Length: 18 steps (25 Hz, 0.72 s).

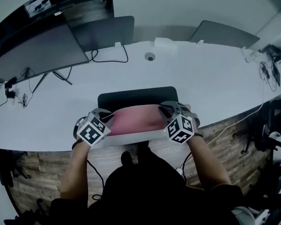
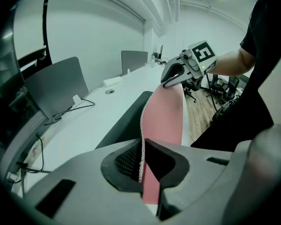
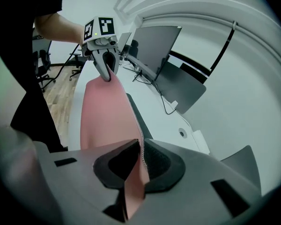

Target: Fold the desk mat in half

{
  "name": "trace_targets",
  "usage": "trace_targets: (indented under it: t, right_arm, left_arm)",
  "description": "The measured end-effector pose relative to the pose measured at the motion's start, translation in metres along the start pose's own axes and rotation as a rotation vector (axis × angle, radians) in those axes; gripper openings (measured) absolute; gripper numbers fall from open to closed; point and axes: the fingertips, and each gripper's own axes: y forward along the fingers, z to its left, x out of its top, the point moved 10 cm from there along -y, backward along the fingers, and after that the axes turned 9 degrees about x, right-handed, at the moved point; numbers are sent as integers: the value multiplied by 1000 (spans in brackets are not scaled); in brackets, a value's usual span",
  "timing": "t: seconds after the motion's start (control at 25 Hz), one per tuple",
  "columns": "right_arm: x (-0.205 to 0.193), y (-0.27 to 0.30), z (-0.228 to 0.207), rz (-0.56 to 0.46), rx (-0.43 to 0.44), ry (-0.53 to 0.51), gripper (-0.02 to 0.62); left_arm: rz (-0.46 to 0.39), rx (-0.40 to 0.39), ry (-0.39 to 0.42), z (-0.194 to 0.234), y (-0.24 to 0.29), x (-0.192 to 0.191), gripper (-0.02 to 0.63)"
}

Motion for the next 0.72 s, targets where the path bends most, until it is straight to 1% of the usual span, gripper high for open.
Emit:
trace_targets:
  t: [0.12,0.24,0.4,0.6,0.72]
  right_arm:
    - [1,12,-11,13,14,-33,40]
    - [-1,25,-20,20,43,-52,44]
    - [-8,36,-37,11,84,-21,43]
    - [-9,53,-56,-14,112,29,41]
    - [-10,65,-66,-10,135,39,43]
  left_arm:
    - [14,15,15,9,13,1,26]
    - [31,28,8,16,25,2,26]
    - [78,20,-4,26,41,7,26]
    - [99,24,-49,43,50,11,26]
    - [121,31,-44,47,62,11,26]
